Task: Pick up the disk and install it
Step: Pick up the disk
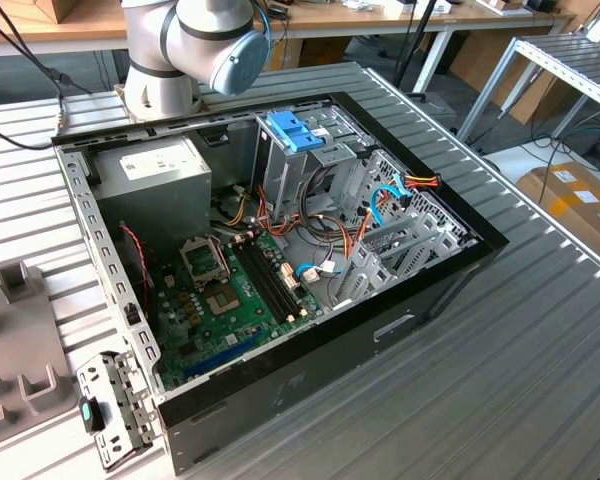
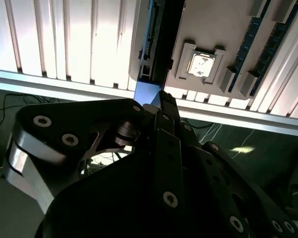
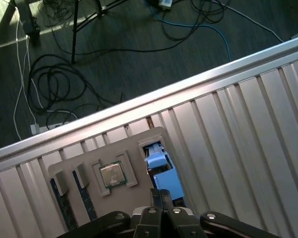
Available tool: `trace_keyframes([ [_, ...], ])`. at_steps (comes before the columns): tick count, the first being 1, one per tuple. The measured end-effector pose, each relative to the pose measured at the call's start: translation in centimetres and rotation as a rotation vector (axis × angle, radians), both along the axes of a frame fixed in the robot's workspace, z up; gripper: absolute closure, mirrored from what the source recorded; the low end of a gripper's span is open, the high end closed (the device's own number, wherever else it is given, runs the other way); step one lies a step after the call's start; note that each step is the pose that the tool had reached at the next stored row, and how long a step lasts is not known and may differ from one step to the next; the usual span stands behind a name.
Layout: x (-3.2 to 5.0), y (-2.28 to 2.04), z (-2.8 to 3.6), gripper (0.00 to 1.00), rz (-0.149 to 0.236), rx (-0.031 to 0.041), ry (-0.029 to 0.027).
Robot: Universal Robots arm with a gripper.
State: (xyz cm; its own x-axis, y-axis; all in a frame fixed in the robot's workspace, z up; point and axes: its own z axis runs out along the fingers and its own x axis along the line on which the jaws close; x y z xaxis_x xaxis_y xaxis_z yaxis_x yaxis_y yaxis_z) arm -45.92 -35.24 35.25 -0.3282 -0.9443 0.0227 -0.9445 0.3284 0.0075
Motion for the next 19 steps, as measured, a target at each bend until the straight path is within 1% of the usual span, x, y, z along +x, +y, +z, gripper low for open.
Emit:
trace_keyframes([
  [4, 0.00, 0.00, -0.08, 0.89, 0.082, 0.0000, 0.0000],
  [5, 0.00, 0.00, -0.10, 0.89, 0.110, 0.0000, 0.0001],
  [6, 0.00, 0.00, -0.12, 0.89, 0.147, 0.0000, 0.0001],
  [7, 0.00, 0.00, -0.12, 0.89, 0.160, 0.0000, 0.0000],
  [11, 0.11, 0.01, -0.13, 0.89, 0.163, 0.0001, -0.0002],
  [16, 1.21, 0.01, -0.12, 0.89, 0.165, 0.0000, 0.0000],
  [19, 1.60, 0.08, -0.13, 0.89, 0.175, 0.0001, -0.0001],
])
